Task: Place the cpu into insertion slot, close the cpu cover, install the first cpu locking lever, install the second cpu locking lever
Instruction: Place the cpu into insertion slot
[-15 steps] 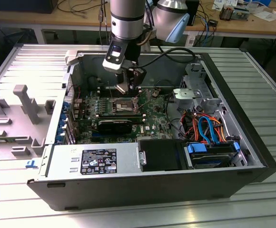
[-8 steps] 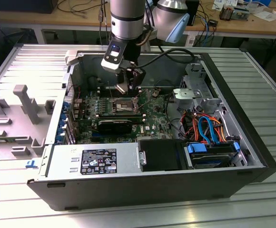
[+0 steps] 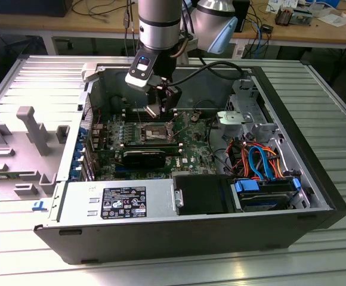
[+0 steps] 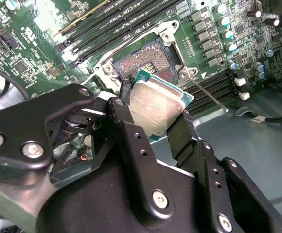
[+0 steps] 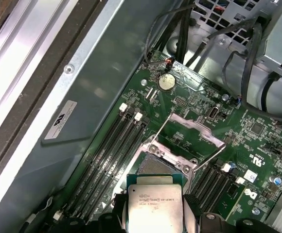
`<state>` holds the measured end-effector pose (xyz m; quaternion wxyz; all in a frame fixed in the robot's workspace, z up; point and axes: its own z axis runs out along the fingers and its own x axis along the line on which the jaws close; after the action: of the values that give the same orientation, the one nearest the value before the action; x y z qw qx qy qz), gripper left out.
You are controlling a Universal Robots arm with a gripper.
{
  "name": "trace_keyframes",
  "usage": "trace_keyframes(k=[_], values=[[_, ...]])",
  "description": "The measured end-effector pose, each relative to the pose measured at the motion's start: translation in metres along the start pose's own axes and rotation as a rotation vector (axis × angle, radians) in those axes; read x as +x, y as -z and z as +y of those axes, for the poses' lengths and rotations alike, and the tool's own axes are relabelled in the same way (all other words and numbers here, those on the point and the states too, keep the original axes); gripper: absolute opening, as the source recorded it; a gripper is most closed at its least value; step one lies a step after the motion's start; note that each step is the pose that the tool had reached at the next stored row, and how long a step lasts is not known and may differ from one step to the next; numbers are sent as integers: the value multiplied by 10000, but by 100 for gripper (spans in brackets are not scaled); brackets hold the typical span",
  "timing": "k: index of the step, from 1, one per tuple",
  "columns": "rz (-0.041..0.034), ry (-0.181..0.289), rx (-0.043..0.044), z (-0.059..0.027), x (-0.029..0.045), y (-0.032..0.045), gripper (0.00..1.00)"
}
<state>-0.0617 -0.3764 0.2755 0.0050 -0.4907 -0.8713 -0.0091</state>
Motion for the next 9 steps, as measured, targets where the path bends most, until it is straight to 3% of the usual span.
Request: trace_keyframes(k=[9], values=[[-5,-409,-7,0,0,-3,55]])
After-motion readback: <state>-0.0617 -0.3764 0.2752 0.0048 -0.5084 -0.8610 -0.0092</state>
